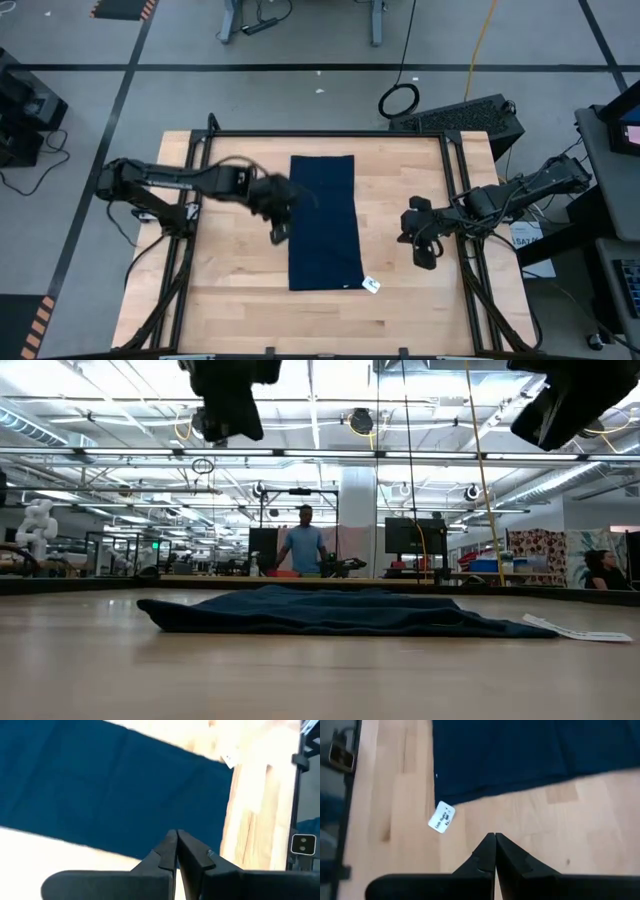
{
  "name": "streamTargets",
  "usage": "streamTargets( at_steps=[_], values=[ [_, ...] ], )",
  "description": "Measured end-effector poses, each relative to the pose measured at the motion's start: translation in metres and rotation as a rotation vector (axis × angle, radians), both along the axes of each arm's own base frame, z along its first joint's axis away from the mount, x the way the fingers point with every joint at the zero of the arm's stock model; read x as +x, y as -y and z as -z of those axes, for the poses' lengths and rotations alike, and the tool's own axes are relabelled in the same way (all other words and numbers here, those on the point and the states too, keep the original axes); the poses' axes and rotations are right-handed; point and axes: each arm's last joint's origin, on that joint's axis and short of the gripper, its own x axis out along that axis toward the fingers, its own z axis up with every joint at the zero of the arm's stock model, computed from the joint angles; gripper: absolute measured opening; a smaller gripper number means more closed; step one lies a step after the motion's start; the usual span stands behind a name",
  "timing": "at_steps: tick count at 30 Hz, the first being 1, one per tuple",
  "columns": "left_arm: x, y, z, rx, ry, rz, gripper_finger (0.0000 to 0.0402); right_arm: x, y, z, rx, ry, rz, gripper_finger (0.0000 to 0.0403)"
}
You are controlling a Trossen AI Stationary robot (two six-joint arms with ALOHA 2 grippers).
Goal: Roll towel
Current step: Roll the dark blue towel
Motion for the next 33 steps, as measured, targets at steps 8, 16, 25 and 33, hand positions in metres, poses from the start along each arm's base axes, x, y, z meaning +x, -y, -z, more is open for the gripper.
streamTargets(
  at_steps=[8,16,25,33],
  values=[
    [-0.002,0.046,0.013,-0.015,-0.097,-0.02,0.0015,0.005,0.0,-0.004,-0.098,0.079,-0.077,0.0],
    [-0.01,0.088,0.012,0.022,-0.07,0.15,0.0015,0.017,0.0,-0.008,-0.12,0.199,0.089,0.0],
    [-0.019,0.103,0.014,0.158,-0.065,0.414,0.0015,0.031,-0.004,0.003,-0.16,0.161,0.095,0.0],
    [-0.016,0.105,0.012,0.225,-0.003,0.515,0.0015,0.038,-0.007,0.009,-0.158,0.152,0.1,0.0]
  ],
)
